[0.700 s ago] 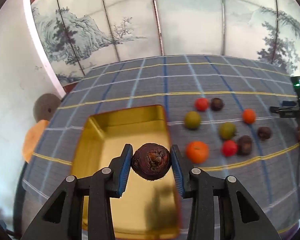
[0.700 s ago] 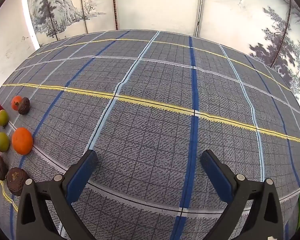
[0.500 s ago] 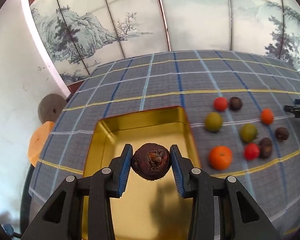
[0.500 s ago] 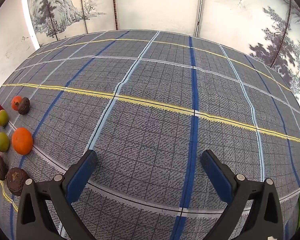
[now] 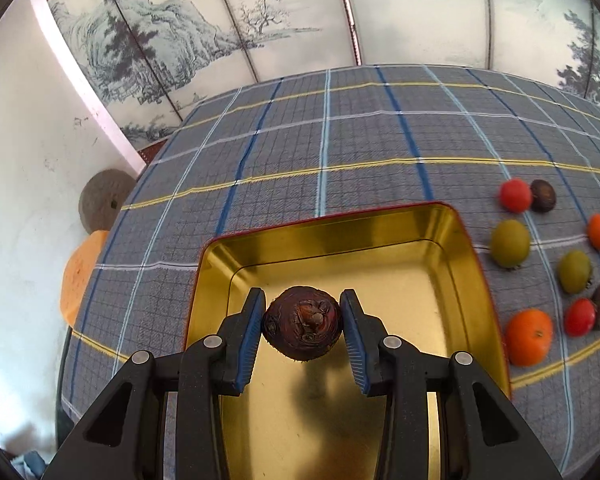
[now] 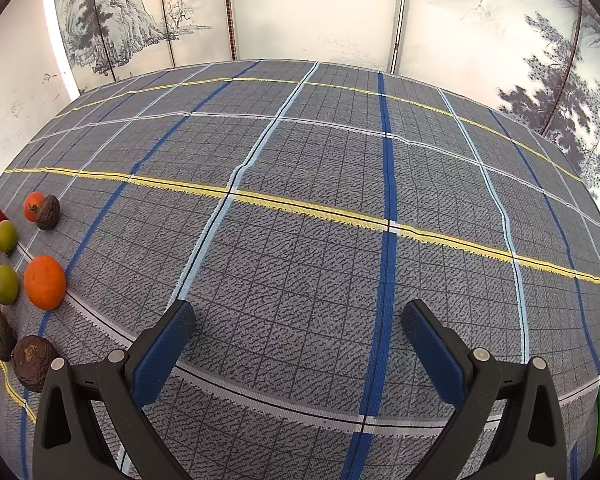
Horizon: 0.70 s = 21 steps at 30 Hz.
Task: Organize fruits
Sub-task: 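Lower the held dark brown fruit into the gold tray and open the left gripper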
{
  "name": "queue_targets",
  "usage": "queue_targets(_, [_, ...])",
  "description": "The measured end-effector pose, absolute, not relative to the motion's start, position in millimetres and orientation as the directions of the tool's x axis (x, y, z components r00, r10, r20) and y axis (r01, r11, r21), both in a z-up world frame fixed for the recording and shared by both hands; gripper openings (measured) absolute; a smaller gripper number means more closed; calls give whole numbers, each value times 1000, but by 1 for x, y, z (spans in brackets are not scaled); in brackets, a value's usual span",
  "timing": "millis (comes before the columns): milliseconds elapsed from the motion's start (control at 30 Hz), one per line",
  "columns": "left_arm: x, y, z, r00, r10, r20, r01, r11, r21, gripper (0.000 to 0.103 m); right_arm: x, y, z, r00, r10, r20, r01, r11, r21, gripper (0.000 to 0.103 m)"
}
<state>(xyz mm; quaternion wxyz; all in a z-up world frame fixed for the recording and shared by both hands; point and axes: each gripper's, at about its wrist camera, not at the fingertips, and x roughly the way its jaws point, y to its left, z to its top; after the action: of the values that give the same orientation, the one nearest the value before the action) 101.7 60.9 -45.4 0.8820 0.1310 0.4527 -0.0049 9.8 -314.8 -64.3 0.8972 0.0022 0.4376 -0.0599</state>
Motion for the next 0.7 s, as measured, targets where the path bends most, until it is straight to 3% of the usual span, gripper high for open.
queue_targets(700, [131,83,-63,546,166,-821,95,962,257,40,10,-315,-64,610,-105,-785,110,993,-48,103])
